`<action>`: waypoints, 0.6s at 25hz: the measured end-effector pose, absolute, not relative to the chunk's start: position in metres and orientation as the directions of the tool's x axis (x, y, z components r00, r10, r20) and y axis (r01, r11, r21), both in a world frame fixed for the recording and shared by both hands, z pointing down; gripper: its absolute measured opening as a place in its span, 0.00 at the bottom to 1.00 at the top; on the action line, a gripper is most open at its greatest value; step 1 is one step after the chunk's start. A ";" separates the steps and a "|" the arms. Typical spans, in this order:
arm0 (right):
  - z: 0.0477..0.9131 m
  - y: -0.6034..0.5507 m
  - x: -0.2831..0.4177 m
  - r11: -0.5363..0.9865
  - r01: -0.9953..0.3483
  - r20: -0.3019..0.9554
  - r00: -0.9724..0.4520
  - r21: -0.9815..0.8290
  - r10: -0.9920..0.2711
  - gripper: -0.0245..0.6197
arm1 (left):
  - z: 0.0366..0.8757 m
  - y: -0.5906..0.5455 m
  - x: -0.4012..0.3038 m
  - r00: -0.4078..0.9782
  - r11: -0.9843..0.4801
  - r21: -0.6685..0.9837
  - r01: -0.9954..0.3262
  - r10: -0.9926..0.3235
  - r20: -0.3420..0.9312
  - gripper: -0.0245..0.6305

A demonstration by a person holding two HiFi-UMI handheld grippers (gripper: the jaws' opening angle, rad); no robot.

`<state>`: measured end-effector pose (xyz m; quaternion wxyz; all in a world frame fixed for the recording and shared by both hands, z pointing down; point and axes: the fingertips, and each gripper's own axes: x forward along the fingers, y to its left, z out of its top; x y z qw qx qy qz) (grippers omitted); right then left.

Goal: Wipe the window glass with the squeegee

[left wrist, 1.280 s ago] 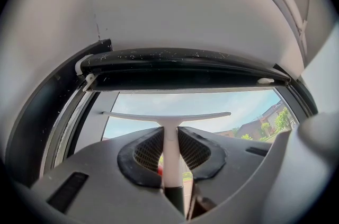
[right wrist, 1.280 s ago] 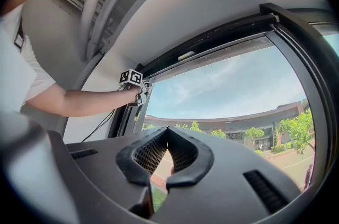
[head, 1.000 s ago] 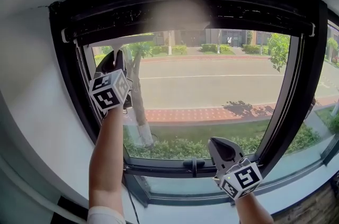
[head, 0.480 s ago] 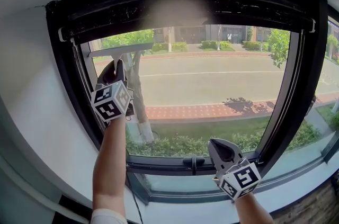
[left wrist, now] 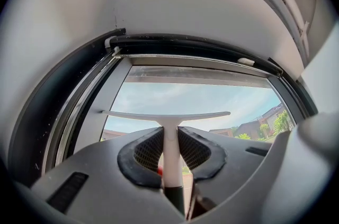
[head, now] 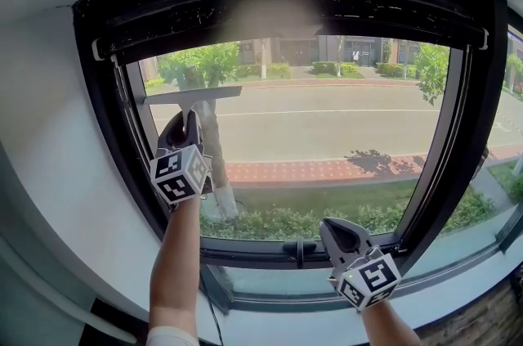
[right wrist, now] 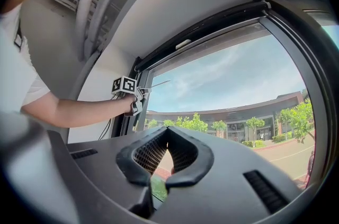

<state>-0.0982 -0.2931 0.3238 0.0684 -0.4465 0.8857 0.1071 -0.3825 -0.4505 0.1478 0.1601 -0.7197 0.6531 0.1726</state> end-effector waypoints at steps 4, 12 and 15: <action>0.330 -0.292 -0.100 0.583 -0.803 -0.205 -0.595 0.122 -0.777 0.05 | 0.166 -0.450 -0.382 0.090 -0.101 0.002 -0.995 -0.893 -0.442 0.18; 0.340 -0.290 -0.101 0.586 -0.803 -0.186 -0.595 0.105 -0.782 0.05 | 0.200 -0.449 -0.382 0.083 -0.089 -0.005 -0.996 -0.910 -0.407 0.18; 0.344 -0.289 -0.101 0.590 -0.801 -0.185 -0.598 0.100 -0.780 0.05 | 0.220 -0.449 -0.381 0.079 -0.086 0.002 -0.996 -0.917 -0.390 0.18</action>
